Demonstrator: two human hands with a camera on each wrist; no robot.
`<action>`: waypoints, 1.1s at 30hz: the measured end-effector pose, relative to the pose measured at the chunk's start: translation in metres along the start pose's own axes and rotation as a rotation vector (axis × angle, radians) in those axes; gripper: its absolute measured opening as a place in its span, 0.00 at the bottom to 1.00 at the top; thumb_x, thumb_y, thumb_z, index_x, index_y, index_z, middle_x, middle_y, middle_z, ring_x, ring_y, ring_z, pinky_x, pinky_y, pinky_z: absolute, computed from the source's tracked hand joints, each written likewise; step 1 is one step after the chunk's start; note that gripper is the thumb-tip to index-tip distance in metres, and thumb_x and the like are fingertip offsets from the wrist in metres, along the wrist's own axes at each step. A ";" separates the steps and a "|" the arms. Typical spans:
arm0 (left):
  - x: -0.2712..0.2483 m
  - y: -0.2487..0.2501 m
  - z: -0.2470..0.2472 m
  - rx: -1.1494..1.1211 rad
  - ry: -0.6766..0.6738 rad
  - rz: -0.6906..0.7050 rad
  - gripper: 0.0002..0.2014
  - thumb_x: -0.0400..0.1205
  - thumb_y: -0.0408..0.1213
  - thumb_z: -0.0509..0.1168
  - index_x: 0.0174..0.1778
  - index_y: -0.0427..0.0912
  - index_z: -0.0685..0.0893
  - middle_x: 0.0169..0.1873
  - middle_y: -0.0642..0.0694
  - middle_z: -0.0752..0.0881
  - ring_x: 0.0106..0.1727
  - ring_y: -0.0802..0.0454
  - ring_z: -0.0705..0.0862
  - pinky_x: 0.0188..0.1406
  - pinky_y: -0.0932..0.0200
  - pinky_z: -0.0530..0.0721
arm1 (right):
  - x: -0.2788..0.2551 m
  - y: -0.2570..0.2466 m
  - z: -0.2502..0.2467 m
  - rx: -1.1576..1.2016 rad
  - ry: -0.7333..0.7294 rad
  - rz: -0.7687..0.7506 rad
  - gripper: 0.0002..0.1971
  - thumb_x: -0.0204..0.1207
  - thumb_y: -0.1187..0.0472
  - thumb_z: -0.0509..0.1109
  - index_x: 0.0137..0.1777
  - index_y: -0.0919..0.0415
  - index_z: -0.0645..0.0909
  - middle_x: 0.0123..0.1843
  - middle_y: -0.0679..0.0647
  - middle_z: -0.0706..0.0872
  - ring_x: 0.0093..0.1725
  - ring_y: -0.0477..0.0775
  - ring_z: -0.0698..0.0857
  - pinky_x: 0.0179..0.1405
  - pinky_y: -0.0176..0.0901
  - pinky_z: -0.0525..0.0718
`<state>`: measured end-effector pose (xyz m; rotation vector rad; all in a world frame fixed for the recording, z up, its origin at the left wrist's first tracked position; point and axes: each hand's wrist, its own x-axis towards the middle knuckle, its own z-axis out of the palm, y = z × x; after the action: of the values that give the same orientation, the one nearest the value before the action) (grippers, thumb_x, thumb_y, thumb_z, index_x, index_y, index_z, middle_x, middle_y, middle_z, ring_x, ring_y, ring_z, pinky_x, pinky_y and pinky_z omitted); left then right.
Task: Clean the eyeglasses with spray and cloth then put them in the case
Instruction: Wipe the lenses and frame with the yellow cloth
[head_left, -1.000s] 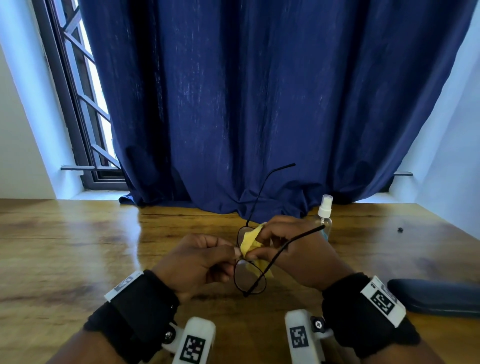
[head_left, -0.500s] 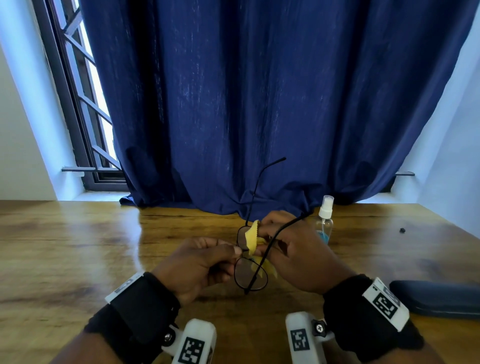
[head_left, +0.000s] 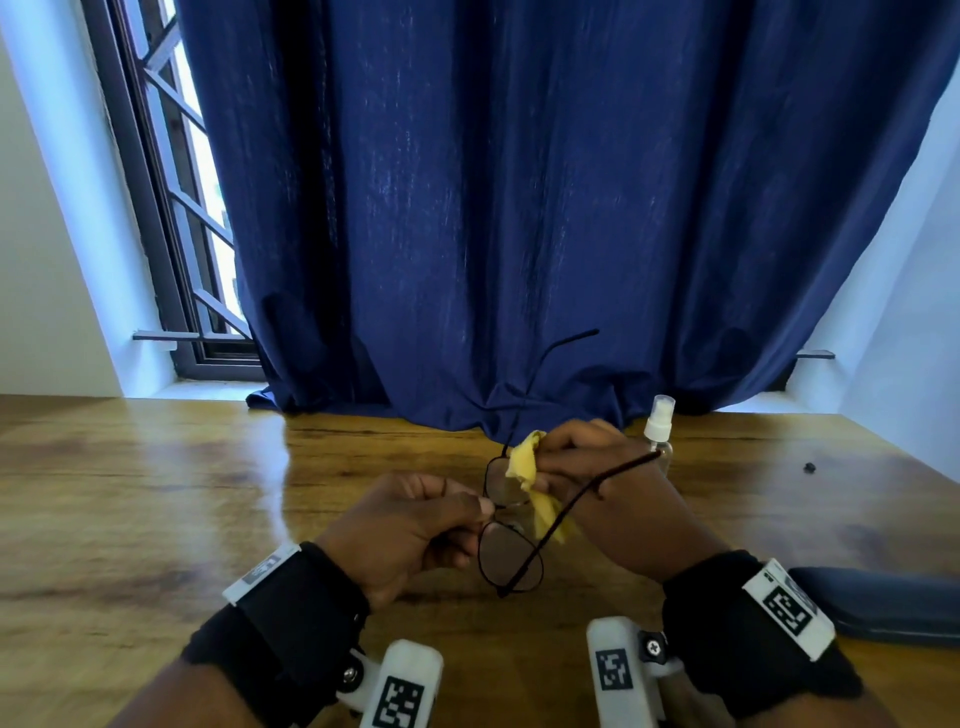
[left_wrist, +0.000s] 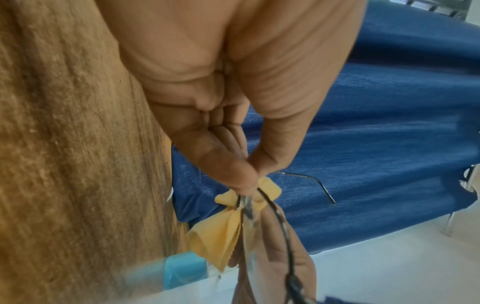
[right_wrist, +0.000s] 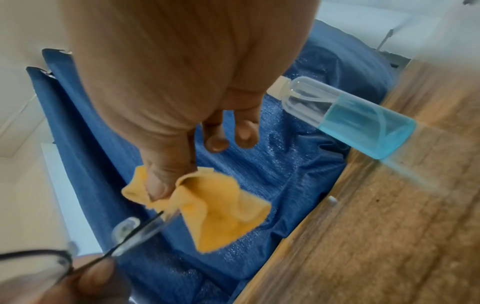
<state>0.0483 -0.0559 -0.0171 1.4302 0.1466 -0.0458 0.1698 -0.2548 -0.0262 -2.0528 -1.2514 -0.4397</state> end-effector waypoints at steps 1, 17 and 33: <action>-0.001 0.000 0.001 0.018 -0.005 0.003 0.08 0.82 0.27 0.68 0.40 0.34 0.90 0.29 0.44 0.90 0.27 0.57 0.85 0.26 0.66 0.85 | 0.000 0.002 0.000 -0.026 0.023 0.012 0.03 0.79 0.53 0.75 0.48 0.46 0.90 0.52 0.35 0.84 0.54 0.42 0.80 0.51 0.34 0.74; -0.003 0.000 0.005 0.154 0.024 0.082 0.07 0.81 0.27 0.72 0.36 0.36 0.90 0.26 0.45 0.88 0.26 0.57 0.84 0.26 0.64 0.84 | 0.000 -0.013 0.007 0.030 -0.078 -0.089 0.10 0.80 0.47 0.71 0.55 0.42 0.92 0.54 0.34 0.82 0.57 0.41 0.79 0.55 0.27 0.72; -0.001 -0.002 0.002 0.203 0.059 0.124 0.02 0.80 0.26 0.73 0.44 0.31 0.89 0.27 0.44 0.89 0.26 0.56 0.85 0.29 0.62 0.86 | 0.000 -0.017 0.002 0.036 -0.135 0.030 0.17 0.80 0.34 0.60 0.57 0.33 0.88 0.49 0.40 0.80 0.54 0.44 0.79 0.50 0.43 0.80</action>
<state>0.0475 -0.0587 -0.0186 1.6409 0.1043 0.0857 0.1546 -0.2482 -0.0210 -2.0969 -1.2952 -0.2668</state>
